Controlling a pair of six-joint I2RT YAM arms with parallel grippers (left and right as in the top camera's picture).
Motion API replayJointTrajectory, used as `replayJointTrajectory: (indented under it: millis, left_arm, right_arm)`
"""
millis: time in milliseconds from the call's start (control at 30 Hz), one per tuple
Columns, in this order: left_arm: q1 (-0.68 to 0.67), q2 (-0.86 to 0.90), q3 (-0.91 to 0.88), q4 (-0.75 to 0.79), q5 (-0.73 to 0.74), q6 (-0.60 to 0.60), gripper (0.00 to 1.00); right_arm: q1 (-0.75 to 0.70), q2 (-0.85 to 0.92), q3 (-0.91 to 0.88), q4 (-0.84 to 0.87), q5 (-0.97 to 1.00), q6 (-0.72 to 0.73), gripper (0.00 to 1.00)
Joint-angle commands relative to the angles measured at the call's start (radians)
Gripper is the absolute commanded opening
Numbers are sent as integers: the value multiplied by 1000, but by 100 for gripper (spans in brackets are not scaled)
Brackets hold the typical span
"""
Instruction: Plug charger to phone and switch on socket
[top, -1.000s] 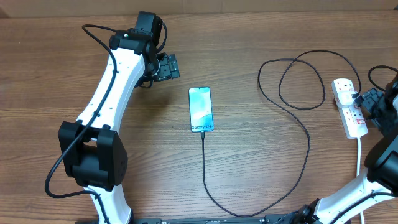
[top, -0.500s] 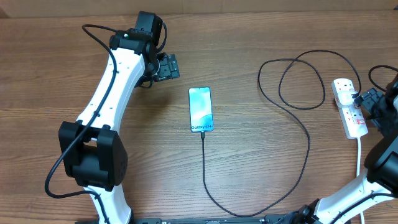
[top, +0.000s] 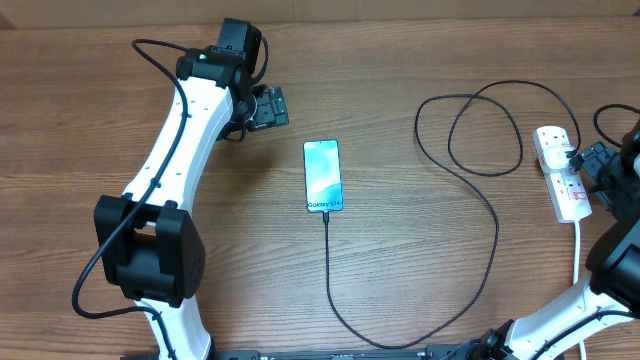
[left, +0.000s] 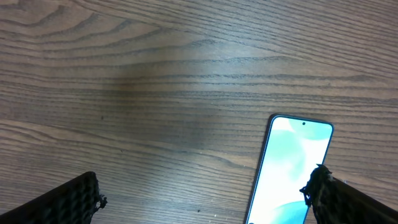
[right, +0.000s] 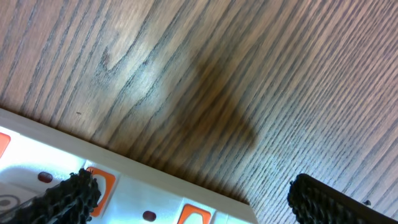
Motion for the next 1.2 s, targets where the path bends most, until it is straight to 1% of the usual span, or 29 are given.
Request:
replayJointTrajectory:
  millis: [0, 133, 267, 767, 1067, 1167]
  left_arm:
    - [-2, -12, 5, 1, -13, 19, 100]
    - [-1, -12, 5, 1, -13, 19, 100]
    - [-1, -12, 5, 1, -13, 19, 100]
    - [-2, -12, 5, 1, -13, 19, 100]
    - [-2, -12, 5, 1, -13, 19, 100]
    - [-2, -12, 5, 1, -13, 19, 100]
  right_arm:
    - [12, -2, -6, -38, -61, -35, 100]
    - [12, -2, -6, -52, -63, -35, 100]
    - [12, -2, -6, -51, -114, -80, 100]
    - [11, -5, -5, -73, -109, -79, 100]
    - [-37, -149, 31, -78, -108, -79, 100]
    - [-60, -159, 31, -69, -108, -79, 100]
